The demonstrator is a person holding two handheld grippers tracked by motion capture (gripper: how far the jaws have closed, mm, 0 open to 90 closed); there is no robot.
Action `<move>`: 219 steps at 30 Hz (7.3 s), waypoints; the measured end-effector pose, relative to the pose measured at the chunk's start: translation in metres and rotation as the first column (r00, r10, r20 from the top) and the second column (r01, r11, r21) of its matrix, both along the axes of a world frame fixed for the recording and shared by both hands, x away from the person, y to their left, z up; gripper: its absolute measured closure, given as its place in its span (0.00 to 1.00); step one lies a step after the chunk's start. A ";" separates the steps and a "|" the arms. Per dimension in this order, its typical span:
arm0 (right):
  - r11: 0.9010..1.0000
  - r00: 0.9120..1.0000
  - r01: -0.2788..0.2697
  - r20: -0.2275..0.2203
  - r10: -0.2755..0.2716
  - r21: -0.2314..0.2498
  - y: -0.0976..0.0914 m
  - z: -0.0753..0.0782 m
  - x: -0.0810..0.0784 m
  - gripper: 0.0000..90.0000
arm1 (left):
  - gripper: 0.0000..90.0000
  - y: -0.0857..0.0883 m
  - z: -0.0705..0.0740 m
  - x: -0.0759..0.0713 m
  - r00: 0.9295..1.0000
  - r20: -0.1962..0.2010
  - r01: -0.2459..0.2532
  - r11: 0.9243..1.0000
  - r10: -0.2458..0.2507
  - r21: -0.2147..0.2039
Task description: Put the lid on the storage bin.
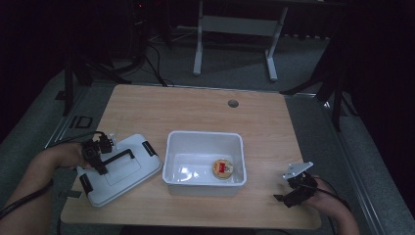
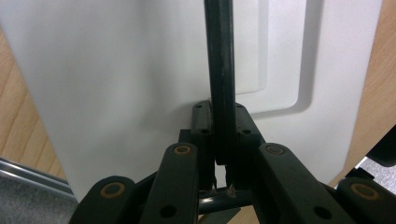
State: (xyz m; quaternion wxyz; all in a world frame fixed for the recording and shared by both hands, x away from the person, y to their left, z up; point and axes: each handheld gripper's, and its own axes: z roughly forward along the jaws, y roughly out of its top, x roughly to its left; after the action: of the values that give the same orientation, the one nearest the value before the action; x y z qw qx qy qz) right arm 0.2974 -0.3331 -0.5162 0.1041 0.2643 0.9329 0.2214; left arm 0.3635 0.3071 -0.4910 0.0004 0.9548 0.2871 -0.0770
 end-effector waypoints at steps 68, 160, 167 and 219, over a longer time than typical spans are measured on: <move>0.998 0.997 -0.063 -0.034 0.062 -0.027 0.010 0.009 0.016 0.12 | 0.93 -0.104 0.191 -0.005 0.943 0.163 0.304 0.950 -0.291 -0.065; 0.998 0.997 -0.067 -0.039 0.066 -0.020 0.010 -0.001 0.016 0.13 | 0.02 -0.228 0.120 0.040 0.922 0.198 0.367 0.913 -0.333 -0.176; 0.997 0.997 -0.069 -0.032 0.068 -0.016 0.013 0.002 0.017 0.13 | 0.02 -0.212 0.120 0.034 0.923 0.232 0.356 0.911 -0.308 -0.208; 0.999 0.998 -0.051 -0.040 0.050 -0.014 0.017 -0.001 0.017 0.13 | 0.02 -0.073 0.049 -0.024 0.961 0.253 0.198 0.916 -0.111 -0.350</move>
State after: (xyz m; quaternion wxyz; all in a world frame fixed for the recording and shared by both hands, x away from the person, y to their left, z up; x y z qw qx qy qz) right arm 0.3146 -0.3165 -0.5177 0.0819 0.2444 0.9428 0.2115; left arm 0.3391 0.2341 -0.4415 0.2080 0.9596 0.1884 -0.0199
